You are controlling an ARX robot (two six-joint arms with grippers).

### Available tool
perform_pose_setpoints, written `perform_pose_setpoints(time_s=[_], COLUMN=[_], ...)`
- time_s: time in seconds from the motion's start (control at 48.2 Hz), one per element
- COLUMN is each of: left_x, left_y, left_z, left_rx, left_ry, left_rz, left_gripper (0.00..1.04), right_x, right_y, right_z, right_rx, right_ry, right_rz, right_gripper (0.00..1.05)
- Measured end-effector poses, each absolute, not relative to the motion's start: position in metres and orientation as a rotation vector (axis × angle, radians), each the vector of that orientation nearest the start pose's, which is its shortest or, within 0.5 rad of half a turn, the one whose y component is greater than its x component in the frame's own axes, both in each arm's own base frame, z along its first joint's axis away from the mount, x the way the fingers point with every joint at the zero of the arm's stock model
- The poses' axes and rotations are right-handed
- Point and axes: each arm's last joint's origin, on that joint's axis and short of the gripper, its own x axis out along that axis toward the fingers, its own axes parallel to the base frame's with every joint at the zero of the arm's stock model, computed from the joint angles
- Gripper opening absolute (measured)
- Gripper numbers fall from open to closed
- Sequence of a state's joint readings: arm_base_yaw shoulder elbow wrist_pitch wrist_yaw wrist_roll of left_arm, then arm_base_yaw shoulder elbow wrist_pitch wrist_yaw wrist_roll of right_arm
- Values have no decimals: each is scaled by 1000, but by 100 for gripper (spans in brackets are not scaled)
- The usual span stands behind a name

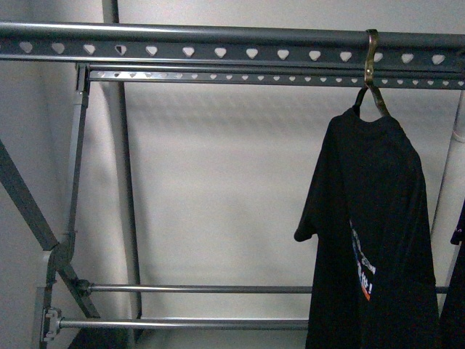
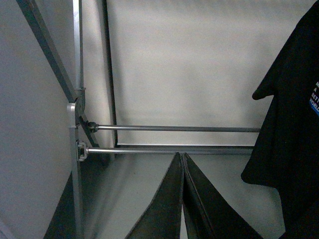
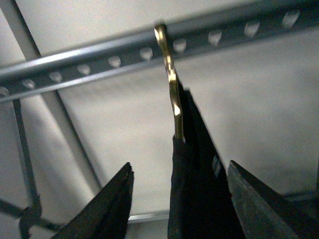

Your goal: Hang clothes on hanger

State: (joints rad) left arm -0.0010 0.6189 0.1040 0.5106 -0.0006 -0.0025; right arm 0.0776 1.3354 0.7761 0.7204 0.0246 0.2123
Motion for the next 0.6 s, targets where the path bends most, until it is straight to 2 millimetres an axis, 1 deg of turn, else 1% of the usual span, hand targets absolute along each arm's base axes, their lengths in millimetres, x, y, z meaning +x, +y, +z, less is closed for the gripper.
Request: perform_pose_setpoints(time_s=[0.041,0.062,0.083,0.104,0.124,0.145,0.166,0.187,0.207,0.228,0.29,0.311,0.332,0.373,0.435,0.456,0.539,0.601], left_x=[142,142,141,139,138,137,137,135,134,134,131,130,129,127,124,124,122,119], left_y=[0,0,0,0,0,0,0,0,0,0,0,0,0,0,0,0,0,0], left_z=[186,186,185,184,183,183,182,182,181,181,179,178,177,176,174,172,172,173], left_rx=[-2,-2,-2,-2,-2,-2,-2,-2,-2,-2,-2,-2,-2,-2,-2,-2,-2,-1], left_ry=[5,5,4,4,4,3,3,2,2,2,3,3,4,1,-9,-10,-17,-25], left_rz=[0,0,0,0,0,0,0,0,0,0,0,0,1,0,-2,-2,-1,1], left_gripper=[4,4,4,4,4,4,4,4,4,4,4,4,4,4,4,4,4,4], right_x=[269,263,250,230,216,209,195,177,162,159,127,115,107,100,98,98,97,97], right_y=[26,27,30,34,37,39,42,46,50,50,52,50,46,38,31,30,24,19], right_z=[297,296,294,290,285,282,276,266,257,255,232,218,206,189,185,185,186,183], right_rx=[192,189,174,152,141,126,108,93,88,86,54,28,12,-10,-4,-2,5,5], right_ry=[-217,-230,-253,-280,-292,-294,-292,-275,-222,-208,-83,-40,-13,26,17,15,-5,-8], right_rz=[65,70,72,80,83,82,81,73,56,50,16,20,24,13,19,20,19,20], right_gripper=[65,66,70,75,79,80,84,88,85,84,73,68,63,51,36,35,19,2])
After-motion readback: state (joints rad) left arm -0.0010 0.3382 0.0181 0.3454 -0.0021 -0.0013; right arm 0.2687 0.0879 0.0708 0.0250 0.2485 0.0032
